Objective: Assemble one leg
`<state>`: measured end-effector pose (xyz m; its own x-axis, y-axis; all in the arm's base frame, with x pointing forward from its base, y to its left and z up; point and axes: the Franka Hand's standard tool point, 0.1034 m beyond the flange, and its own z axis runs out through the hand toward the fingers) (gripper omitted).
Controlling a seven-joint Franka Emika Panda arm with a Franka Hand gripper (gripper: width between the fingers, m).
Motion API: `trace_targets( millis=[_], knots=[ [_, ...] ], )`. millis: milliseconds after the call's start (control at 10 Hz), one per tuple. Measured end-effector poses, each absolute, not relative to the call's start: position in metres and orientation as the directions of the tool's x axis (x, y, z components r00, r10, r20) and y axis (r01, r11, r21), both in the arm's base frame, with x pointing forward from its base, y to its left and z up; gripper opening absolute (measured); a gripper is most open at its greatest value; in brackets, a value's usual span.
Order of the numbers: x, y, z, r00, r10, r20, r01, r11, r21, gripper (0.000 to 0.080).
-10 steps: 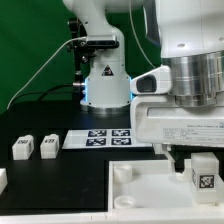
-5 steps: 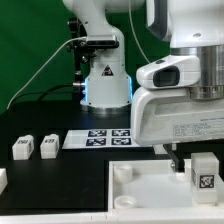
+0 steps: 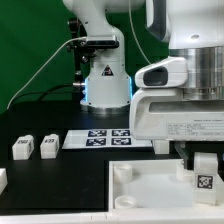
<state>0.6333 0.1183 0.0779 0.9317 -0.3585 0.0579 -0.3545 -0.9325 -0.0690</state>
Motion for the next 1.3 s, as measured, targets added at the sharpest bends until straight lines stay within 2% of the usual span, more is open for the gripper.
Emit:
trace_targets(
  millis=[100, 300, 500, 700, 800, 1000, 1100, 1200, 1300],
  knots=[
    [0.6334, 0.1178, 0.0776, 0.9, -0.432, 0.051, -0.428, -0.901, -0.074, 0.0294],
    [0.6334, 0.1157, 0.0773, 0.736, -0.676, 0.027, -0.672, -0.736, -0.083, 0.0294],
    [0.632, 0.1149, 0.0762, 0.389, -0.921, -0.018, -0.919, -0.386, -0.084, 0.0294],
    [0.6312, 0.1153, 0.0753, 0.059, -0.995, -0.084, -0.996, -0.054, -0.067, 0.0294],
    [0.631, 0.1153, 0.0751, -0.04, -0.994, -0.104, -0.997, 0.046, -0.06, 0.0294],
    [0.6307, 0.1154, 0.0747, -0.031, -0.994, -0.103, -0.998, 0.037, -0.06, 0.0294],
    [0.6306, 0.1154, 0.0745, 0.015, -0.995, -0.1, -0.998, -0.009, -0.064, 0.0463],
    [0.6311, 0.115, 0.0742, 0.058, -0.994, -0.095, -0.996, -0.051, -0.072, 0.0463],
    [0.6339, 0.1139, 0.0736, 0.273, -0.96, -0.069, -0.958, -0.264, -0.114, 0.0606]
  ],
)
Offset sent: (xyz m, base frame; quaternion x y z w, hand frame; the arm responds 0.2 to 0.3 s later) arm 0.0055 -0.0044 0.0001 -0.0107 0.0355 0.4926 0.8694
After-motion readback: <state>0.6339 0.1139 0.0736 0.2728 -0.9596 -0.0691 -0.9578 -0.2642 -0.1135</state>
